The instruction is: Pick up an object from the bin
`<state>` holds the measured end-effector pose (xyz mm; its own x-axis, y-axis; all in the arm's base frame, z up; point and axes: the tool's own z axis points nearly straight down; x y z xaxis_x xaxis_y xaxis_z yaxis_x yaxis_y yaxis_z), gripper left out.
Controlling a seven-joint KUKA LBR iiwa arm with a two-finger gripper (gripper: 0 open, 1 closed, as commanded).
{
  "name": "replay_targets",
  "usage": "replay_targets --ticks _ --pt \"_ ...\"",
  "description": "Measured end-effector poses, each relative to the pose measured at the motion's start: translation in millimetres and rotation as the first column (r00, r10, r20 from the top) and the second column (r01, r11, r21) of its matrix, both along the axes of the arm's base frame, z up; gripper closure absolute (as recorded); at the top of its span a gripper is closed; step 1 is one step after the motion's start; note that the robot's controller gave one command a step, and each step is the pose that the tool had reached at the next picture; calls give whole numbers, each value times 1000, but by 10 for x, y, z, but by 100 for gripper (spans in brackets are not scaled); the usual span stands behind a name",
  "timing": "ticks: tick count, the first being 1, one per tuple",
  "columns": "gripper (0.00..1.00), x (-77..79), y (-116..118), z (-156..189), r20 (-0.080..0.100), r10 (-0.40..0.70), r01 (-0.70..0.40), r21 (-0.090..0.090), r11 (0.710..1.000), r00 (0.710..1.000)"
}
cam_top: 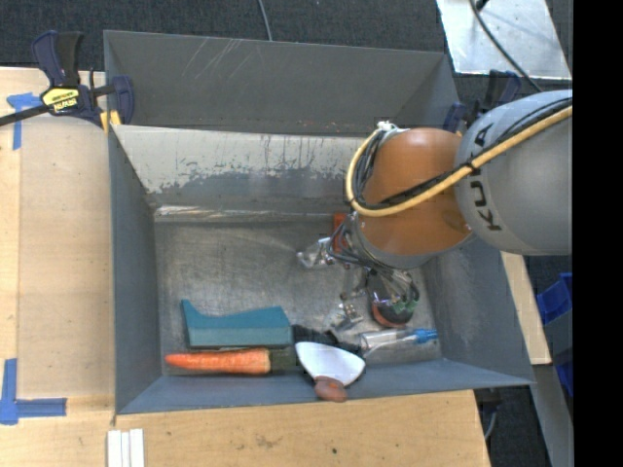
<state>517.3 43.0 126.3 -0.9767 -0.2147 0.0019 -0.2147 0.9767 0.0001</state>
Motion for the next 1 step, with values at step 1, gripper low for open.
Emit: replay_targets --ticks 1 --pt "0 -84 143 132 18 -72 72 3 997 997"
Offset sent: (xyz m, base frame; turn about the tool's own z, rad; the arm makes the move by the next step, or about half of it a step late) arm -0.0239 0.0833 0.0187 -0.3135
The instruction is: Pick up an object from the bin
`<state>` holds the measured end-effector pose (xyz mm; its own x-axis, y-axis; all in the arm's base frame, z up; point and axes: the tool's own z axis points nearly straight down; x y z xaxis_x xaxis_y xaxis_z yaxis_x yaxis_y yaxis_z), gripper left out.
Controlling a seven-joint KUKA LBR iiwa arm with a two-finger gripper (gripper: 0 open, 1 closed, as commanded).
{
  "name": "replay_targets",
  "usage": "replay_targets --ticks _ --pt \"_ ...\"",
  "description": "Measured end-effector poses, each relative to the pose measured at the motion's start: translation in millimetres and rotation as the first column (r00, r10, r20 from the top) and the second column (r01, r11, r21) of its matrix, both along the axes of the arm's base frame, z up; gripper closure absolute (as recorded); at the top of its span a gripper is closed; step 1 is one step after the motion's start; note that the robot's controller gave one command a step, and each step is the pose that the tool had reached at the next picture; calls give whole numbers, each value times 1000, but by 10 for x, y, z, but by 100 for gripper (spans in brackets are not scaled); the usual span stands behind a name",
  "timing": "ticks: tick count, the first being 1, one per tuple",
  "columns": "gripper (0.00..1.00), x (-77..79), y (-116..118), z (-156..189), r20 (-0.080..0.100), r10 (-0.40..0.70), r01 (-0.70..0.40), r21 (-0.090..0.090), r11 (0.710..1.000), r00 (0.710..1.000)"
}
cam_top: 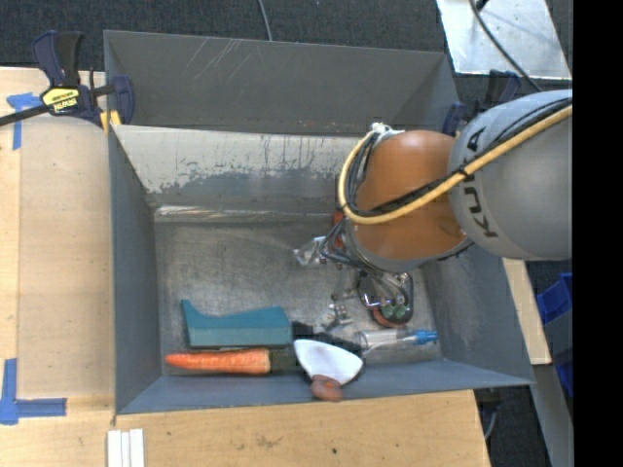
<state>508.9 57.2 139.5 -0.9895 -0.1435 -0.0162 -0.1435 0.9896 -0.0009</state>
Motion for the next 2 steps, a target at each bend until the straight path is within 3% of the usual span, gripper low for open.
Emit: replay_targets --ticks 1,2 --pt "0 -94 269 -100 -16 50 -50 -2 999 999" --pt "0 -139 284 -109 -13 323 -323 0 947 946"
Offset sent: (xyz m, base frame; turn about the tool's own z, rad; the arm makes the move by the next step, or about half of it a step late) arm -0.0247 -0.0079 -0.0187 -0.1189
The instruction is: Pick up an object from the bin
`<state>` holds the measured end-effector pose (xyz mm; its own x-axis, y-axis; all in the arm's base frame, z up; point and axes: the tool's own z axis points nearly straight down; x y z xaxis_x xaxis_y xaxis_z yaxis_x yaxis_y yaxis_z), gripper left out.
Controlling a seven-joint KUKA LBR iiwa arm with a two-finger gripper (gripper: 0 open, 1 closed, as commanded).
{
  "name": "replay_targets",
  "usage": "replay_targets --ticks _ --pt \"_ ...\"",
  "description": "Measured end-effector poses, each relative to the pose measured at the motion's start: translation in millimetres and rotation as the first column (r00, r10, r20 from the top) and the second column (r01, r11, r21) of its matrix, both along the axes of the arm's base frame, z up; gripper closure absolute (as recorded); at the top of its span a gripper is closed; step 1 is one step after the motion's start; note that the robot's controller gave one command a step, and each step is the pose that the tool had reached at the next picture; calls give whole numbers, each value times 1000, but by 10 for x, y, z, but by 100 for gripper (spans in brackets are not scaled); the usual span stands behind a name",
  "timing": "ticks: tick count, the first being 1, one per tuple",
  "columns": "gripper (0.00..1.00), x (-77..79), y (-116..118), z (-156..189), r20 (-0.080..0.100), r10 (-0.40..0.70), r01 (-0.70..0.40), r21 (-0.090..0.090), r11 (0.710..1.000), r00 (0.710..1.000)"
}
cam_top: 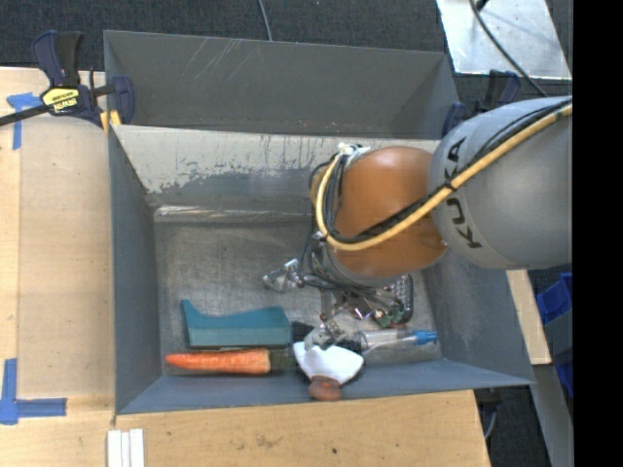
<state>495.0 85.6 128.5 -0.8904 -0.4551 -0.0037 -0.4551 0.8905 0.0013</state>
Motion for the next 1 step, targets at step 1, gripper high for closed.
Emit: replay_targets --ticks 1 --pt "100 -3 438 -485 2 6 -6 -15 1000 1000"
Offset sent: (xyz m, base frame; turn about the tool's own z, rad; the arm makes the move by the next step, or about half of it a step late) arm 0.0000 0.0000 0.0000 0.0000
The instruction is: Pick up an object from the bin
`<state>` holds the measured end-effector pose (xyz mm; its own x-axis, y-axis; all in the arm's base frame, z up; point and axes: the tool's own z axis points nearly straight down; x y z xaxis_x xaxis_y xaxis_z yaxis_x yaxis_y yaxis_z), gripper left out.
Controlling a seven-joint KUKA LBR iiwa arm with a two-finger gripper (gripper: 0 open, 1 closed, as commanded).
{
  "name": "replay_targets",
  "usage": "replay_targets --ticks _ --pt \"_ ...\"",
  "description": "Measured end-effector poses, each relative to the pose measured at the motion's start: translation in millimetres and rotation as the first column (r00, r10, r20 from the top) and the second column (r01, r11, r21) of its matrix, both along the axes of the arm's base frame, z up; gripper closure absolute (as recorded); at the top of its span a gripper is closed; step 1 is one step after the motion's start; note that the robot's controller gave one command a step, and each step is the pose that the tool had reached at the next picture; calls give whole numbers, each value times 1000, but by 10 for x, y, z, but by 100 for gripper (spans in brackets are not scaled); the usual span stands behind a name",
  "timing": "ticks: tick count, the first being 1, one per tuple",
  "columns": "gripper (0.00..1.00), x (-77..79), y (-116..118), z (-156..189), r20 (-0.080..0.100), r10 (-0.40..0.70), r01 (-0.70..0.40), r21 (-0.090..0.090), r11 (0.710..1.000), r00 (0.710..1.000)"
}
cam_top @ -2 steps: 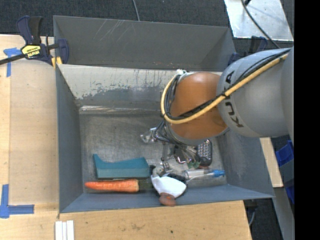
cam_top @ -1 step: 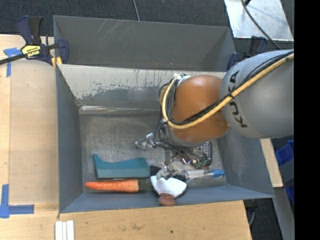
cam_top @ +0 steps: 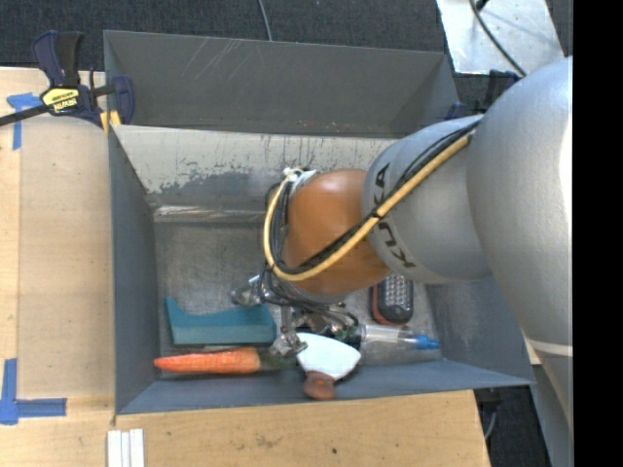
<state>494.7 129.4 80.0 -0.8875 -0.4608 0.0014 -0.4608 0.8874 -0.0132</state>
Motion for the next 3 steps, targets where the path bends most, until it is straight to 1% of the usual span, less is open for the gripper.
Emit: replay_targets --ticks 1,2,3 --pt "100 0 0 0 0 0 0 0 1000 1000" --pt "100 -55 15 385 -11 62 -61 11 998 998" --pt "100 -52 4 534 -13 75 -75 11 997 997"
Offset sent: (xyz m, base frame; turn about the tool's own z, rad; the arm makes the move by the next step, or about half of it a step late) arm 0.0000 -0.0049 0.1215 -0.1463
